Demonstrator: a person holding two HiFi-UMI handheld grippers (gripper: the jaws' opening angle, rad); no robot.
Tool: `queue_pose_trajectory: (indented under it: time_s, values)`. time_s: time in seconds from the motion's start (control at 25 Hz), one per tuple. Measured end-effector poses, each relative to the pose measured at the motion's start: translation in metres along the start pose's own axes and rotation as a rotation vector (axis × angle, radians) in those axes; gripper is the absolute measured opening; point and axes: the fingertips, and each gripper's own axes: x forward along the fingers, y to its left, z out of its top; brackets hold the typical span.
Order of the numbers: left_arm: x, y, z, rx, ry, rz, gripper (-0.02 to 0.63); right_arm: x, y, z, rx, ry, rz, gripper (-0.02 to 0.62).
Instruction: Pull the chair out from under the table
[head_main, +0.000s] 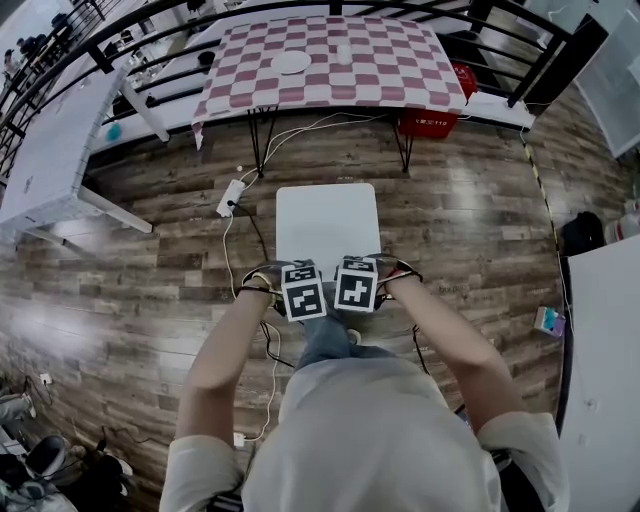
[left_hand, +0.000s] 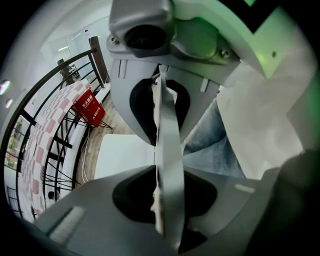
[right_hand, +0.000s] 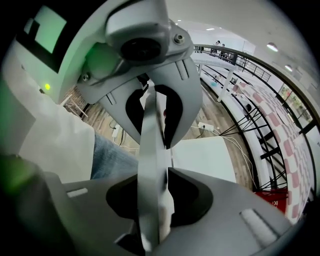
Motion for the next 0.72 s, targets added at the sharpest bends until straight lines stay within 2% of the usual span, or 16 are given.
queue_pose_trajectory:
  time_s: [0.72]
  values:
    - [-0.035, 0.001, 0.002, 0.003, -0.007, 0.077, 0.103, -0.033, 0.002, -0.004, -0.048, -0.002, -0.06, 0.097]
